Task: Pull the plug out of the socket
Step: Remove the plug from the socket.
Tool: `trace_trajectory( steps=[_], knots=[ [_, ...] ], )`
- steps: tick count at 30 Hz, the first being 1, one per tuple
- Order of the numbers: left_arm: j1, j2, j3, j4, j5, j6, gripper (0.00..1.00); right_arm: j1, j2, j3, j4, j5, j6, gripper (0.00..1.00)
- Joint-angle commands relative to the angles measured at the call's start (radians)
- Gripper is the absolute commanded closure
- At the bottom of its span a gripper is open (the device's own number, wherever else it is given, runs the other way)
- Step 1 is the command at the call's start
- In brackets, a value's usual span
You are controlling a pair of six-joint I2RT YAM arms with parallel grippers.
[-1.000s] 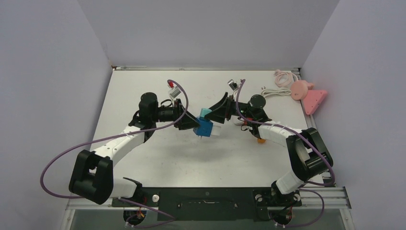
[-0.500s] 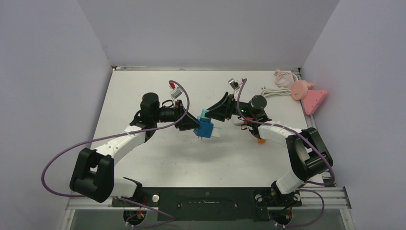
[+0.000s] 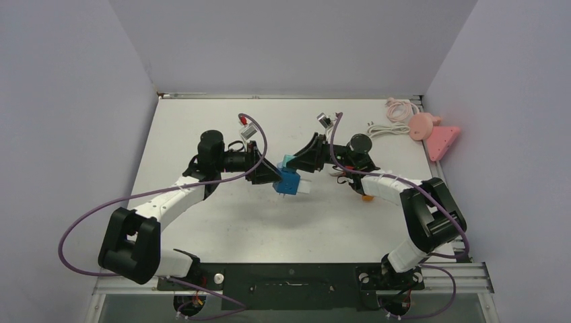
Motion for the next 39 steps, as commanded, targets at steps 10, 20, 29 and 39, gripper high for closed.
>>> trace_trajectory(
  steps=[10, 20, 29, 39],
  knots=[
    [0.002, 0.016, 0.096, -0.182, -0.149, 0.109, 0.09, 0.052, -0.192, -0.044, -0.349, 0.329, -0.423, 0.95],
    [0.038, 0.023, 0.081, -0.248, -0.325, 0.068, 0.04, 0.202, -0.287, -0.245, -0.264, 0.849, -0.563, 0.95],
    [0.028, 0.203, 0.022, -0.029, -0.237, -0.180, 0.01, 0.313, -0.346, -0.369, -0.139, 1.187, -0.566, 0.95],
    [-0.038, 0.366, 0.001, 0.125, -0.193, -0.344, 0.18, 0.359, -0.360, -0.430, -0.072, 1.277, -0.525, 0.95]
  ],
)
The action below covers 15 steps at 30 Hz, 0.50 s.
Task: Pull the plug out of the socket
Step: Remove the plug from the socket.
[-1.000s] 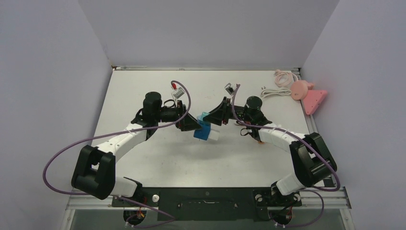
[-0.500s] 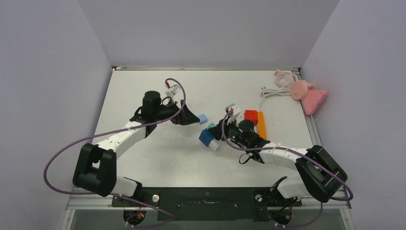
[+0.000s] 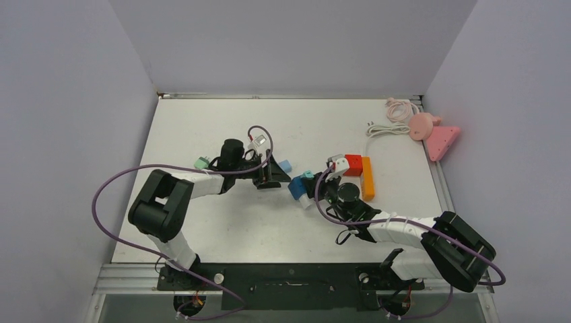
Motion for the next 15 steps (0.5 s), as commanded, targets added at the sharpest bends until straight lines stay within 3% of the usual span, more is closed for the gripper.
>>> trace_trajectory(
  steps=[1, 15],
  knots=[
    [-0.024, 0.040, -0.006, 0.162, 0.042, -0.101, 0.18, 0.022, -0.043, -0.004, 0.157, 0.067, 0.027, 0.95],
    [-0.049, 0.097, 0.006, 0.161, 0.042, -0.122, 0.13, 0.033, -0.049, -0.003, 0.163, 0.024, 0.047, 0.95]
  ],
)
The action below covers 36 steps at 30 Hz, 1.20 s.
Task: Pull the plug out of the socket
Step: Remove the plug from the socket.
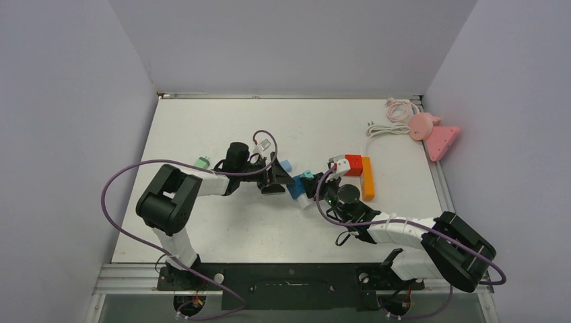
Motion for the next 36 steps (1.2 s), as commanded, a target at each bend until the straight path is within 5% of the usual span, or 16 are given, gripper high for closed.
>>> trace_trajectory(
  steps=[1, 21, 27, 36],
  knots=[
    [-0.006, 0.009, 0.013, 0.060, 0.021, -0.011, 0.13, 0.013, -0.046, 0.013, 0.126, -0.013, 0.019, 0.95],
    [-0.015, 0.036, 0.006, 0.149, 0.053, -0.077, 0.32, 0.036, -0.029, 0.026, 0.129, -0.026, 0.017, 0.95],
    [-0.016, 0.042, 0.001, 0.183, 0.062, -0.103, 0.52, 0.038, -0.023, 0.029, 0.123, -0.020, 0.014, 0.95],
    [-0.015, 0.040, 0.000, 0.201, 0.065, -0.113, 0.99, 0.041, -0.006, 0.031, 0.110, 0.018, 0.021, 0.95]
  ],
)
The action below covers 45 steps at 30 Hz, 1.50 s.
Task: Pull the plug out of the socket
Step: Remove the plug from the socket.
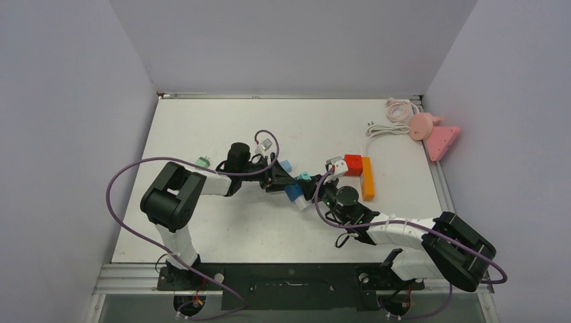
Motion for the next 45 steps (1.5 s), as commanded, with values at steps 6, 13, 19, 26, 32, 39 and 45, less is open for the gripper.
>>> trace_trajectory(
  steps=[6, 13, 19, 26, 32, 39, 45],
  knots=[
    [0.003, -0.020, 0.001, 0.084, 0.034, -0.007, 1.00, 0.005, 0.008, 0.031, 0.087, 0.057, 0.055, 0.95],
    [0.004, -0.028, -0.004, 0.091, 0.031, -0.002, 1.00, -0.075, 0.030, 0.014, 0.112, -0.014, 0.159, 0.95],
    [0.004, -0.029, -0.004, 0.095, 0.034, -0.003, 1.00, -0.093, 0.034, 0.018, 0.106, -0.030, 0.154, 0.95],
    [0.008, -0.029, -0.003, 0.087, 0.029, -0.002, 1.00, -0.064, 0.034, 0.024, 0.097, -0.004, 0.119, 0.95],
    [0.020, -0.028, -0.003, 0.069, 0.021, -0.001, 1.00, -0.009, 0.022, 0.045, 0.056, 0.066, 0.052, 0.95],
    [0.023, -0.044, 0.006, 0.004, -0.001, 0.049, 1.00, 0.033, 0.006, 0.056, 0.028, 0.131, 0.003, 0.95],
    [0.023, -0.055, 0.018, -0.049, -0.016, 0.089, 1.00, 0.035, 0.007, 0.064, 0.013, 0.143, 0.014, 0.95]
  ],
)
